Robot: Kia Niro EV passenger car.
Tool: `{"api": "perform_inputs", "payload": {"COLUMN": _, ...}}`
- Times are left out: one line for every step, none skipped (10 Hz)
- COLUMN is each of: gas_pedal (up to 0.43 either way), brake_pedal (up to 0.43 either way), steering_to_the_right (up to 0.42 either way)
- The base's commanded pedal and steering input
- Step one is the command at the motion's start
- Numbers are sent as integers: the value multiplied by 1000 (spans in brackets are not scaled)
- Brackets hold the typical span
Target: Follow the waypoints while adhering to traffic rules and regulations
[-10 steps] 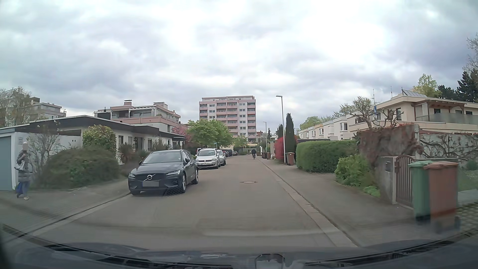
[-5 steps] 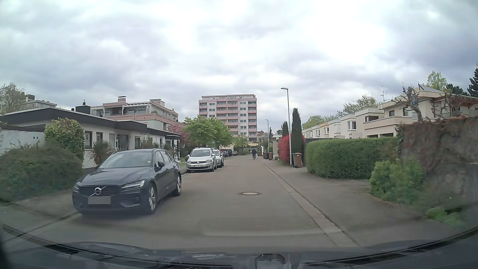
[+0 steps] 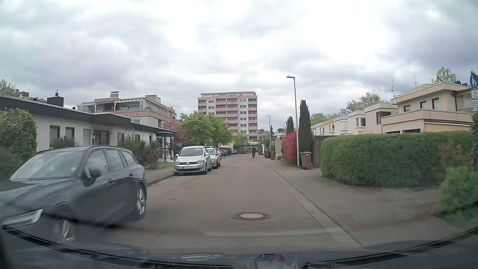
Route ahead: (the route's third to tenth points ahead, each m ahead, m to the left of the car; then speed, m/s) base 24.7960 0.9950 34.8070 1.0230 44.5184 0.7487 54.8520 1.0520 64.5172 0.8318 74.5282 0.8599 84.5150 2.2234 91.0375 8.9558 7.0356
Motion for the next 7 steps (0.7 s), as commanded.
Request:
{"api": "perform_inputs", "payload": {"gas_pedal": 59, "brake_pedal": 0, "steering_to_the_right": -2}}
{"api": "perform_inputs", "payload": {"gas_pedal": 59, "brake_pedal": 0, "steering_to_the_right": -3}}
{"api": "perform_inputs", "payload": {"gas_pedal": 59, "brake_pedal": 0, "steering_to_the_right": -3}}
{"api": "perform_inputs", "payload": {"gas_pedal": 59, "brake_pedal": 0, "steering_to_the_right": -3}}
{"api": "perform_inputs", "payload": {"gas_pedal": 59, "brake_pedal": 0, "steering_to_the_right": -2}}
{"api": "perform_inputs", "payload": {"gas_pedal": 59, "brake_pedal": 0, "steering_to_the_right": -1}}
{"api": "perform_inputs", "payload": {"gas_pedal": 59, "brake_pedal": 0, "steering_to_the_right": -1}}
